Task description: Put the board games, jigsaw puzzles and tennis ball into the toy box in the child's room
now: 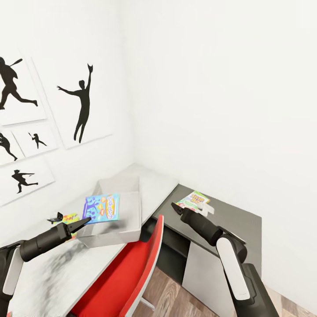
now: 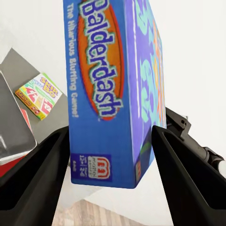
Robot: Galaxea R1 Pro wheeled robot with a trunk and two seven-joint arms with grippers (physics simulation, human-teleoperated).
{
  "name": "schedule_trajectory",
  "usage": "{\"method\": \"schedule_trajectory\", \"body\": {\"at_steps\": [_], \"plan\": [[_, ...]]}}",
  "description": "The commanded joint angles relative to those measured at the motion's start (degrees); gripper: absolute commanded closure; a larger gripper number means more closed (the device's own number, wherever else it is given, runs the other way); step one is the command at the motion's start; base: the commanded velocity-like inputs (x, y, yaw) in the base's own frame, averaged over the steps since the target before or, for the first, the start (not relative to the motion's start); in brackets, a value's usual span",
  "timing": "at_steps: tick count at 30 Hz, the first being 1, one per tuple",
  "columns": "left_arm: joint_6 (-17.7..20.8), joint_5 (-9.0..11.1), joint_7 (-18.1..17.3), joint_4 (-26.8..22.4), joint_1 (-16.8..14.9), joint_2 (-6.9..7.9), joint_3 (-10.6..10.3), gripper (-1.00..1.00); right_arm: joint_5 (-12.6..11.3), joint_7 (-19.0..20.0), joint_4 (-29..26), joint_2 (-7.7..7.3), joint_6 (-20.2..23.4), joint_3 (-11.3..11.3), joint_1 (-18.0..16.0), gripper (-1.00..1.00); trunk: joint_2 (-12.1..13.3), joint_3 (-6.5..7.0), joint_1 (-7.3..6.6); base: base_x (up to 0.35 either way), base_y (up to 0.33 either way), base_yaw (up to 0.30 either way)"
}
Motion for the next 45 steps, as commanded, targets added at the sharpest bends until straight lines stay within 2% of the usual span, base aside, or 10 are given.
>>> {"method": "schedule_trajectory", "body": {"at_steps": [1, 4, 7, 11, 18, 22, 27, 35, 40, 45], "plan": [[0.6, 0.2, -0.1, 0.0, 0.0, 0.14, 0.1, 1.00, 0.1, 0.2, 0.0, 0.03, 0.3, -0.1, 0.0, -1.00, -0.1, -0.13, 0.04, 0.001, -0.001, 0.048], [1.1, 0.2, -0.1, 0.0, 0.0, 0.57, 1.2, 1.00, 0.1, 0.2, 0.0, 0.03, 0.3, 0.0, 0.0, -1.00, -0.1, -0.13, 0.04, 0.000, 0.000, 0.022], [3.9, 0.2, 0.0, 0.0, -0.6, 2.90, 2.4, 1.00, 0.1, 0.2, 0.0, 0.03, 0.3, 0.3, 0.0, -1.00, -0.1, -0.13, 0.04, 0.000, 0.000, 0.007], [5.6, -0.1, 0.2, 0.2, -3.0, 4.70, 0.4, 1.00, 0.1, 0.2, 0.0, 0.03, 0.3, 1.2, 0.0, -1.00, -0.1, -0.13, 0.04, 0.000, 0.000, 0.002], [6.0, -3.3, 3.3, 16.8, -21.1, 5.81, -8.8, 1.00, 0.2, 0.2, 0.0, 0.03, 0.3, 1.8, 0.0, -1.00, -0.1, -0.13, 0.04, 0.000, 0.000, 0.000], [4.2, -8.1, 5.8, 30.5, -32.8, 5.59, -12.5, 1.00, 0.2, 0.2, 0.0, 0.03, 0.3, 1.9, 0.0, -1.00, -0.1, -0.13, 0.04, 0.000, 0.000, 0.000], [1.9, -11.0, 8.6, 38.5, -40.5, 4.02, -13.5, 1.00, 0.2, 0.2, -0.1, 0.03, 0.3, 1.9, 0.0, -1.00, -0.1, -0.13, 0.04, 0.000, 0.000, 0.000], [-1.5, -11.4, 23.9, 44.2, -44.5, -0.15, -13.5, 1.00, 0.4, 0.2, -0.2, 0.01, -0.3, 1.2, -0.3, -1.00, -0.1, -0.13, 0.04, 0.000, 0.000, 0.000], [-8.1, -11.3, 26.3, 51.9, -44.8, -1.15, -13.4, 1.00, 0.5, -0.8, -0.1, 0.10, 6.4, 1.2, -9.3, -1.00, -0.1, -0.13, 0.04, 0.000, 0.000, 0.000], [-11.5, -11.3, 26.7, 54.8, -44.8, -0.73, -12.8, 1.00, 0.0, -8.7, 0.5, 0.60, 15.9, 1.0, -21.6, -1.00, -0.1, -0.13, 0.04, 0.000, 0.000, 0.000]]}}
